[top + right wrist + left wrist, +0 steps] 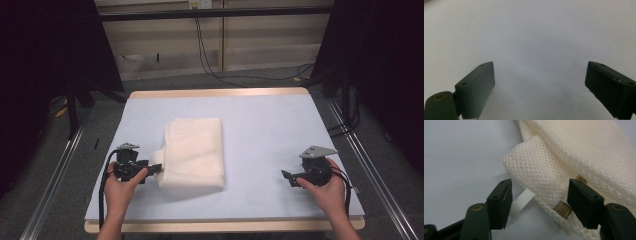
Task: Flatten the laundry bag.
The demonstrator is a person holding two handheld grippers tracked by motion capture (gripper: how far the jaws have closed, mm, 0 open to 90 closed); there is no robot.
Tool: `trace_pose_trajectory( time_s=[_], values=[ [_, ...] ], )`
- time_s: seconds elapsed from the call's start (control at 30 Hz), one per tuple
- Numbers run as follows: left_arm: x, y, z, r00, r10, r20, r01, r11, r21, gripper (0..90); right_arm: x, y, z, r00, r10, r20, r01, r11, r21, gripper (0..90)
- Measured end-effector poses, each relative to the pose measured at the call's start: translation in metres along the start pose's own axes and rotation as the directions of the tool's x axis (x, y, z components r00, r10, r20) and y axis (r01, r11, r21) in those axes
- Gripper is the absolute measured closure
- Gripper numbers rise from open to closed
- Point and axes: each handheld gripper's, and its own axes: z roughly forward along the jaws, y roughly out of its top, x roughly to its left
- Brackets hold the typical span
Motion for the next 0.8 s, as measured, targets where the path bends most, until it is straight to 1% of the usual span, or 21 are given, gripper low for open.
trace_pose_trajectory(
  time_s=[0.03,0.07,0.1,0.13,0.17,0.2,0.23,0.27,0.3,0.33,0.37,0.4,0.43,0.47,0.5,0.53,0.63,0.67,0.73,0.77,0.8],
  values=[
    [-0.001,0.001,0.001,0.9998,-0.006,0.018,0.006,1.0000,0.008,43.6,0.000,0.000,0.000,1.0000,-0.003,0.004,0.003,1.000,-0.001,8.9],
    [-0.001,0.001,0.001,0.9998,-0.006,0.018,0.006,1.0000,0.008,48.5,0.000,0.000,0.000,1.0000,-0.003,0.004,0.003,1.000,-0.001,8.9],
    [-0.002,0.002,0.002,0.9997,-0.008,0.022,0.007,0.9998,0.019,50.9,0.001,0.000,0.001,1.0000,-0.007,-0.005,0.007,1.000,0.005,8.9],
    [-0.002,0.002,0.004,0.9995,-0.010,0.030,0.009,0.9997,0.024,53.9,0.001,0.000,0.001,1.0000,-0.006,-0.003,0.006,1.000,0.008,9.0],
    [-0.003,0.002,0.006,0.9996,-0.007,0.028,0.007,0.9996,0.027,56.9,0.002,0.001,0.001,1.0000,-0.001,-0.004,0.001,1.000,0.011,9.0],
    [-0.003,0.002,0.007,0.9991,-0.009,0.041,0.008,0.9995,0.031,59.5,0.001,0.001,0.002,0.9999,-0.010,-0.007,0.010,1.000,0.009,9.0],
    [-0.003,0.002,0.008,0.9980,-0.029,0.056,0.027,0.9994,0.023,65.0,0.001,0.001,0.002,0.9999,-0.016,0.000,0.016,1.000,0.005,9.0],
    [-0.002,0.002,0.008,0.9974,-0.032,0.065,0.030,0.9991,0.031,69.1,0.002,0.002,0.001,1.0000,-0.009,0.000,0.009,1.000,0.009,9.0],
    [-0.002,0.002,0.008,0.9974,-0.032,0.065,0.030,0.9991,0.031,71.7,0.002,0.002,0.002,0.9999,-0.016,0.002,0.016,1.000,0.003,9.0],
    [-0.002,0.003,0.010,0.9963,-0.037,0.077,0.035,0.9989,0.033,71.7,0.002,0.002,0.002,0.9999,-0.016,0.002,0.016,1.000,0.003,9.0],
    [-0.001,0.003,0.011,0.9938,-0.056,0.096,0.053,0.9980,0.036,79.5,0.002,0.002,0.002,0.9999,-0.014,0.000,0.014,1.000,0.003,9.0],
    [-0.001,0.003,0.011,0.9938,-0.056,0.096,0.053,0.9980,0.036,82.0,0.002,0.002,0.001,0.9999,-0.012,0.000,0.012,1.000,0.005,8.9],
    [0.001,0.004,0.009,0.9915,-0.072,0.108,0.068,0.9970,0.039,83.3,0.002,0.002,0.002,0.9999,-0.016,0.002,0.016,1.000,0.004,9.0],
    [0.001,0.004,0.009,0.9915,-0.072,0.108,0.068,0.9970,0.039,86.0,0.002,0.002,0.002,0.9999,-0.016,0.002,0.016,1.000,0.004,9.0],
    [0.001,0.005,0.008,0.9929,-0.066,0.099,0.063,0.9976,0.029,86.0,0.002,0.002,0.002,0.9998,-0.017,-0.005,0.017,1.000,0.003,9.0],
    [0.002,0.006,0.007,0.9931,-0.063,0.099,0.059,0.9976,0.034,88.6,0.001,0.002,0.001,0.9998,-0.018,-0.007,0.018,1.000,0.001,8.9],
    [0.000,0.010,0.002,0.9933,-0.067,0.094,0.064,0.9972,0.038,89.4,0.001,0.003,0.001,0.9997,-0.017,-0.014,0.017,1.000,-0.002,9.0],
    [0.000,0.011,0.001,0.9932,-0.067,0.095,0.064,0.9972,0.038,89.6,0.000,0.003,0.001,0.9995,-0.025,-0.018,0.024,1.000,-0.010,9.0],
    [-0.001,0.012,0.000,0.9940,-0.063,0.090,0.059,0.9974,0.041,89.7,0.000,0.003,0.001,0.9997,-0.022,-0.012,0.022,1.000,-0.010,9.0],
    [-0.002,0.014,-0.001,0.9939,-0.065,0.088,0.062,0.9973,0.040,89.7,0.001,0.003,0.000,0.9999,-0.009,-0.015,0.009,1.000,-0.004,9.0],
    [-0.003,0.015,-0.002,0.9935,-0.067,0.092,0.063,0.9972,0.042,89.7,0.001,0.003,0.000,0.9999,-0.009,-0.015,0.009,1.000,-0.004,9.0]
  ],
)
